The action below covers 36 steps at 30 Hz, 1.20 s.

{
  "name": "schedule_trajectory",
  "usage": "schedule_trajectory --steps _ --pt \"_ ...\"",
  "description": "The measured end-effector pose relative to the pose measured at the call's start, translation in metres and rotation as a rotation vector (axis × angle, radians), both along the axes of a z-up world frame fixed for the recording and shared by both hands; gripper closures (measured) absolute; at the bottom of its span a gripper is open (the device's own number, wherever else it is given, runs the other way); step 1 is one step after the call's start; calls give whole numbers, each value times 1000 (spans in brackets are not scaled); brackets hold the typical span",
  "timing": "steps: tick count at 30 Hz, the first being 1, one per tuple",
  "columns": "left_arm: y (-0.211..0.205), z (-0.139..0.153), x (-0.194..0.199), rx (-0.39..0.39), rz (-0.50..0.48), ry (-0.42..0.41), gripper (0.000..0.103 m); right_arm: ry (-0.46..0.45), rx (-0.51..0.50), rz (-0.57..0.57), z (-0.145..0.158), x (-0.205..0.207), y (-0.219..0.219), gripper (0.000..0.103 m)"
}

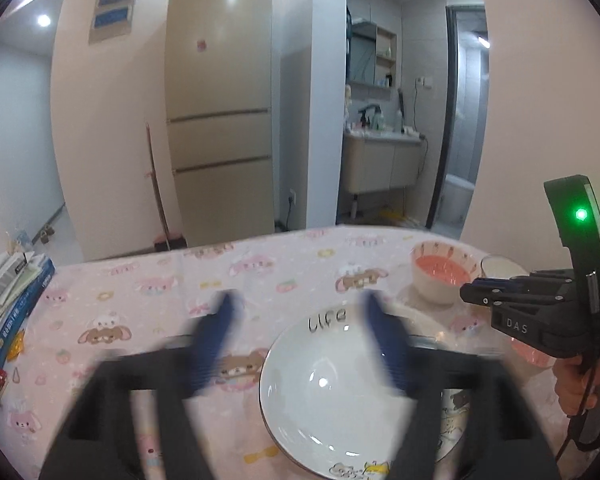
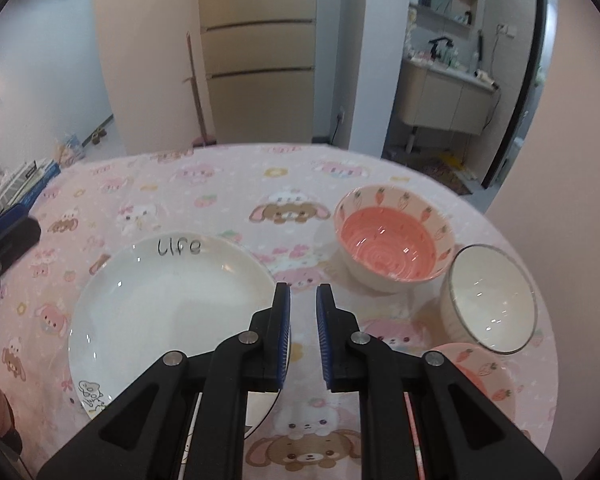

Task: Organize plates and bowls
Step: 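Raise both tools and move them toward the pink strawberry bowl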

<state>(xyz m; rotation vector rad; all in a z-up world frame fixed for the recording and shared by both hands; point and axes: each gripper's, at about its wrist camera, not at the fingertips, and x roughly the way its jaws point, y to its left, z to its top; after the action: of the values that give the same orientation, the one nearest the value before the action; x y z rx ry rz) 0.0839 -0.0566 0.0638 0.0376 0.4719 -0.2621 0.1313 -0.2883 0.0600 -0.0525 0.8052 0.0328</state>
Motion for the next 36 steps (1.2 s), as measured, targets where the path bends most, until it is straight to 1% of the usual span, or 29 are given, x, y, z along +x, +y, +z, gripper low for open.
schedule_trajectory --steps 1,3,4,6,7,8,9,10,11,12,14,15,17,19,21,23,25,26,29,31,33,34,36 --pt "-1 4 -7 2 8 -51 12 -21 4 -4 4 -2 -2 90" --pt "-5 11 -17 37 8 -125 12 -67 11 -14 14 -9 -7 90" --pt "-6 13 -21 43 9 -143 12 -94 16 -20 18 -13 -10 90" --pt "-6 19 -26 20 4 -167 12 -140 20 -25 27 -20 -15 88" --pt "-6 20 -26 10 2 -166 8 -165 23 -30 31 -25 -17 80" --pt "-7 24 -27 4 5 -163 0 -183 32 -34 35 -28 -19 65" --pt "-7 26 -28 4 10 -170 0 -200 50 -35 39 -32 -22 58" --pt "-8 29 -31 8 17 -183 0 -214 69 -27 42 -36 -25 48" --pt "-11 32 -34 19 20 -205 0 -224 81 -19 45 -39 -26 43" --pt "-11 34 -37 26 19 -216 0 -234 87 -14 48 -43 -27 40" --pt "-14 39 -44 32 20 -243 0 -265 91 -11 54 -50 -29 26" --pt "-15 39 -45 28 17 -251 0 -288 90 -8 58 -54 -31 22" --pt "-18 44 -51 19 4 -267 0 -319 76 2 64 -64 -31 7" --pt "-20 46 -56 3 -4 -269 0 -340 61 53 72 -74 -31 0" --pt "-21 49 -59 -21 -7 -263 0 -387 18 72 80 -89 -33 0" --pt "-22 52 -64 -30 4 -285 0 -470 -23 20 89 -106 -39 0" --pt "-28 54 -72 -20 10 -335 0 -521 -33 -25 97 -120 -51 0" --pt "-30 54 -74 -6 7 -349 0 -525 -39 -34 100 -124 -55 0" --pt "-48 54 -79 91 21 -389 0 -523 -33 -67 104 -130 -73 0" --pt "-57 53 -84 118 33 -421 0 -554 -19 -106 105 -137 -87 0" --pt "-63 51 -87 100 5 -436 0 -592 -28 -134 102 -142 -100 0" --pt "-66 52 -87 89 -13 -432 0 -596 -53 -151 100 -140 -104 0" --pt "-73 51 -85 75 -28 -427 0 -563 -111 -164 94 -139 -113 0"
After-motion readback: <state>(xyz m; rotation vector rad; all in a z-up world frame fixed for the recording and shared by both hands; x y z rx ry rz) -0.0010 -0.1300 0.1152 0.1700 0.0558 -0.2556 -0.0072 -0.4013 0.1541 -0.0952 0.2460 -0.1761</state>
